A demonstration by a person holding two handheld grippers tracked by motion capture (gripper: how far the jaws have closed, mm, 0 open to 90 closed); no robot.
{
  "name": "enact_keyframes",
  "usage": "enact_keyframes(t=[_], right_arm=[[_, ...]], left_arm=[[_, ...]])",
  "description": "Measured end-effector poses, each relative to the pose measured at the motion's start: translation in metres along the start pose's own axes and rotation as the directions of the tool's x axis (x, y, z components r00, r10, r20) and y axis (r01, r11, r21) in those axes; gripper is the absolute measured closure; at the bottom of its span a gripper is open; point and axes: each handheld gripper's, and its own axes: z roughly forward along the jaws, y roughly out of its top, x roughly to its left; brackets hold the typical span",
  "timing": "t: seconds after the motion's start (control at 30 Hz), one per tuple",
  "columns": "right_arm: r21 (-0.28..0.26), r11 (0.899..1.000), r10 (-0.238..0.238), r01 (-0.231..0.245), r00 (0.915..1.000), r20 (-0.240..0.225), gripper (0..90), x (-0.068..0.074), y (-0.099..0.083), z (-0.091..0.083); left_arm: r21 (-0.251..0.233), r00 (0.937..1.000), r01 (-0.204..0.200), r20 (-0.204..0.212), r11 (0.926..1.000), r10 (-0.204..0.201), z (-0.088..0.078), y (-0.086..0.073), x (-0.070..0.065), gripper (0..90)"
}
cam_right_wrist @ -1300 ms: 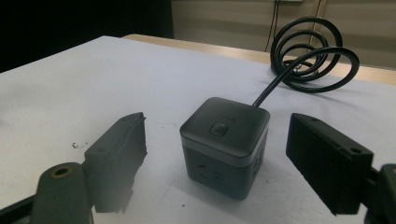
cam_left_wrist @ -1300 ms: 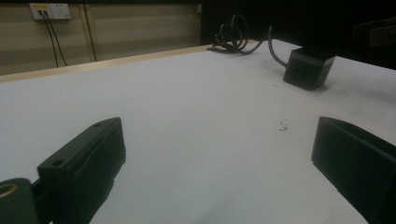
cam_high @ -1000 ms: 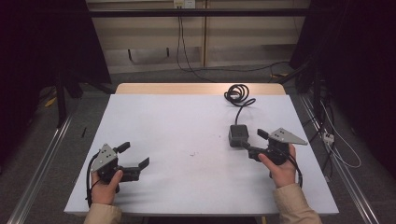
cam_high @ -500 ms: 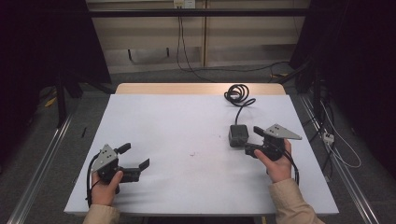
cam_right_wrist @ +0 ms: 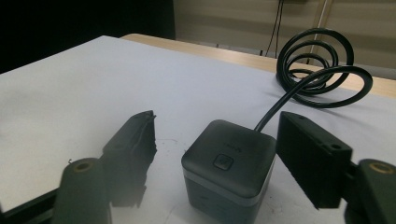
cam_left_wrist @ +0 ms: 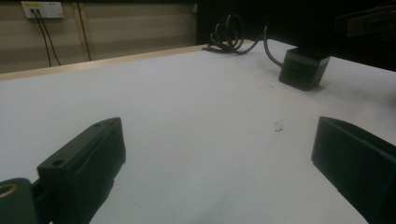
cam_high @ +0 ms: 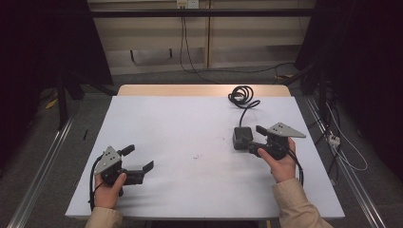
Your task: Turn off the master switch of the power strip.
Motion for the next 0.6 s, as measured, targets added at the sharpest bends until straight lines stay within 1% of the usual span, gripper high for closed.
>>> enact_keyframes(t=[0.07, 0.2, 0.27, 0.33, 0.37, 0.4, 0.43, 0.47, 0.5, 0.6], right_arm=[[0.008, 1.0, -0.002, 0.002, 1.0, -0.003, 30.3, 0.0002, 0.0, 0.0016], [0.014, 1.0, -0.001, 0.001, 1.0, -0.01, 34.2, 0.0012, 0.0001, 0.0044], [0.01, 1.0, -0.005, 0.005, 1.0, -0.006, 37.9, 0.0019, 0.0005, 0.0044], [0.017, 1.0, -0.003, 0.004, 0.9999, -0.01, 39.0, 0.0019, 0.0014, 0.0052], [0.022, 1.0, 0.002, -0.002, 1.0, -0.007, 40.8, 0.0017, 0.0019, 0.0057], [0.022, 1.0, 0.004, -0.004, 1.0, -0.008, 43.6, 0.0012, 0.0022, 0.006], [0.026, 1.0, 0.005, -0.005, 0.9999, -0.014, 46.2, 0.0006, 0.003, 0.0066], [0.026, 1.0, 0.005, -0.005, 0.9999, -0.014, 46.2, 0.0006, 0.003, 0.0066], [0.031, 1.0, 0.003, -0.003, 0.9999, -0.015, 49.7, 0.0, 0.0036, 0.0067], [0.029, 1.0, 0.009, -0.008, 0.9998, -0.02, 51.8, -0.001, 0.004, 0.0065]], left_arm=[[-0.001, 1.0, 0.0, 0.0, 1.0, 0.0, 0.0, 0.0001, -0.0002, 2.7], [-0.003, 1.0, 0.004, 0.001, 1.0, -0.004, 0.0, 0.0, 0.0, 2.7], [-0.008, 1.0, 0.007, 0.001, 0.9999, -0.007, 0.0001, 0.0002, 0.0003, 2.7], [-0.009, 1.0, 0.007, -0.001, 0.9999, -0.007, 0.0, 0.0002, 0.0007, 2.7], [-0.009, 0.9999, 0.012, 0.001, 0.9999, -0.012, 0.0001, 0.0001, 0.0004, 2.7], [-0.007, 1.0, 0.004, 0.001, 1.0, -0.004, -0.0001, 0.0003, 0.0007, 2.7], [-0.009, 1.0, 0.005, 0.002, 0.9999, -0.005, -0.0002, 0.0003, 0.0005, 2.7], [-0.009, 1.0, 0.006, 0.002, 0.9999, -0.006, -0.0003, 0.0003, 0.0004, 2.7], [-0.01, 1.0, 0.007, 0.001, 0.9999, -0.007, -0.0005, 0.0003, 0.0001, 2.7], [-0.009, 1.0, 0.004, 0.001, 1.0, -0.004, -0.0002, 0.0003, 0.0003, 2.7]])
